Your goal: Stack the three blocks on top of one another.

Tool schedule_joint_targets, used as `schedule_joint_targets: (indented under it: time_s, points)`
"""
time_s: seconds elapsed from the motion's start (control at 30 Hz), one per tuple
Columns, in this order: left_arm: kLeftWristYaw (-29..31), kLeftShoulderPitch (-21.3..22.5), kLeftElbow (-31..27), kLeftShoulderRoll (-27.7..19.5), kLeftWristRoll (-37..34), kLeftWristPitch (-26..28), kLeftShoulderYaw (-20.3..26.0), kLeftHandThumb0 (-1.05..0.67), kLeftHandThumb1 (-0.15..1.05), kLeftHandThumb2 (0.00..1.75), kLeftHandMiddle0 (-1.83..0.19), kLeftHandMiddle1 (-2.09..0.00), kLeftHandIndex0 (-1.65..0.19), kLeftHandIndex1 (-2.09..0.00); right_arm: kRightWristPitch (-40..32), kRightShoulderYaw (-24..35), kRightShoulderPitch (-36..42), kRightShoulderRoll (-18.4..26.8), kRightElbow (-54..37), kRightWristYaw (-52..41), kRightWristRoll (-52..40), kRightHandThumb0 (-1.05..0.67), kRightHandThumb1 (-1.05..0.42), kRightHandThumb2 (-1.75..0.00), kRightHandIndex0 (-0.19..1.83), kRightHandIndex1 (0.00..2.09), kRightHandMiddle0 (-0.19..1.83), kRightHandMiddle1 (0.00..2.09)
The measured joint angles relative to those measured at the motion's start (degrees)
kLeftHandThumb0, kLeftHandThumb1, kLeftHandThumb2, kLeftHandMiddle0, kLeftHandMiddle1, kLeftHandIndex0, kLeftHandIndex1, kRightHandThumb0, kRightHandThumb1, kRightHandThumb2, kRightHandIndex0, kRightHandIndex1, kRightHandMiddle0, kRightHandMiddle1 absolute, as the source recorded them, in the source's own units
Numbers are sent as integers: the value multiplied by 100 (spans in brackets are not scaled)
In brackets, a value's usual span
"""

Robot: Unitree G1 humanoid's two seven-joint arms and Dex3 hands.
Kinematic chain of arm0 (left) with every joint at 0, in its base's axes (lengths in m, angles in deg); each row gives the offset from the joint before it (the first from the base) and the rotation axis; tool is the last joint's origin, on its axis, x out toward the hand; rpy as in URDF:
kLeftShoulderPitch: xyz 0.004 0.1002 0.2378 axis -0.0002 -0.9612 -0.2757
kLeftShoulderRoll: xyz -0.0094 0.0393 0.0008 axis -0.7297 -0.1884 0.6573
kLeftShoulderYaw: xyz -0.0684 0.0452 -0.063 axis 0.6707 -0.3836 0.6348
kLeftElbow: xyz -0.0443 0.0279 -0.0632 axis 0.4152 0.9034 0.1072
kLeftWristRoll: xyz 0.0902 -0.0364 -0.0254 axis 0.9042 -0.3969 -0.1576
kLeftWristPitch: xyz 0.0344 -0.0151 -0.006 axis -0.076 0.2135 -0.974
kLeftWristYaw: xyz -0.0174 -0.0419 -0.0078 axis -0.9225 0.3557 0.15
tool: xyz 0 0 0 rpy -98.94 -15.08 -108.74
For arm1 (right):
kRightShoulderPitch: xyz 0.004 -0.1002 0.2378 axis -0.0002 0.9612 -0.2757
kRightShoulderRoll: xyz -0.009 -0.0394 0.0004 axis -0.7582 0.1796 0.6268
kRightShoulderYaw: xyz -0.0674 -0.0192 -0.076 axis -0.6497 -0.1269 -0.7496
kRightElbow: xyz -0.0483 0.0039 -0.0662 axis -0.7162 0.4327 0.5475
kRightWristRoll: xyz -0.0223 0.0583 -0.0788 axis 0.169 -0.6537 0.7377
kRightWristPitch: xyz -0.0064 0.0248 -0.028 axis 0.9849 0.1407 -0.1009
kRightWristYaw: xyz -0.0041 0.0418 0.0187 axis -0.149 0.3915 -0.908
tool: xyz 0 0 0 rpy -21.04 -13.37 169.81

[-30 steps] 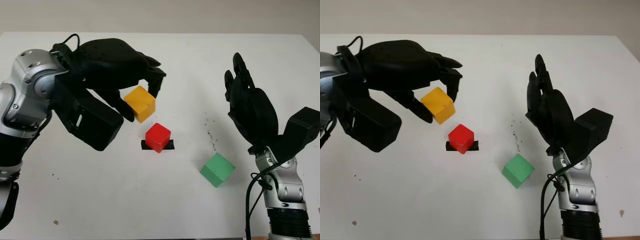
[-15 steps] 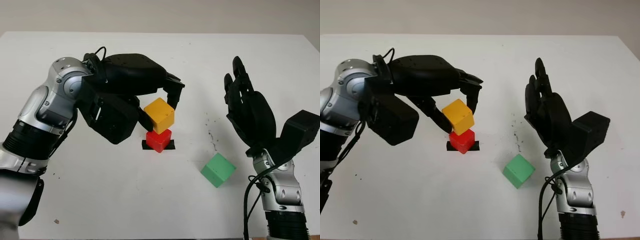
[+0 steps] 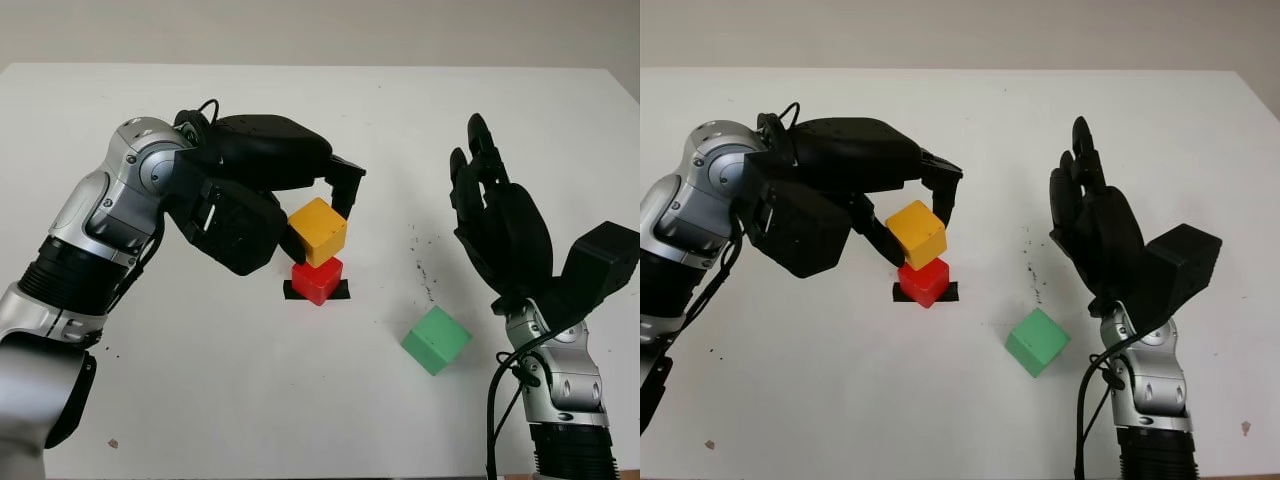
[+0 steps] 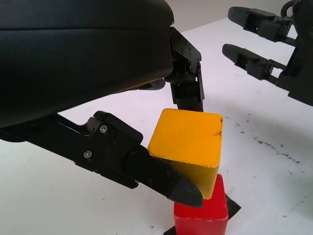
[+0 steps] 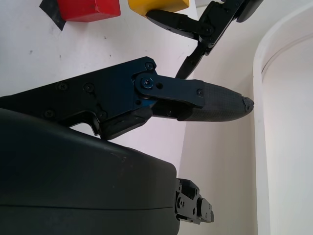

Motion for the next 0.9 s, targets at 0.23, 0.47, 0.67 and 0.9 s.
schedule_joint_targets:
  time_s: [0.23, 0.47, 0.67, 0.9]
  points:
    - [65, -77, -150, -113, -34, 153, 0, -48, 98, 5, -23, -5, -32, -169, -58, 0, 0, -57, -14, 25, -12, -78, -105, -54, -19, 0, -19, 0]
    - [62, -263, -215, -121, -88, 221, 1, -49, 98, 6, -24, -6, -32, -179, -70, -5, 0, -60, -22, 42, -7, -78, -105, -54, -19, 0, -19, 0]
    - [149, -307, -215, -122, -263, 355, 1, -47, 99, 6, -23, -5, -30, -178, -70, -5, -1, -65, -22, 62, 5, -81, -105, -53, -19, 0, -19, 0]
    - [160, -505, -199, -90, -377, 448, 1, -48, 100, 6, -23, -5, -32, -174, -71, -9, 0, -65, -22, 92, 25, -80, -105, -53, -19, 0, -19, 0]
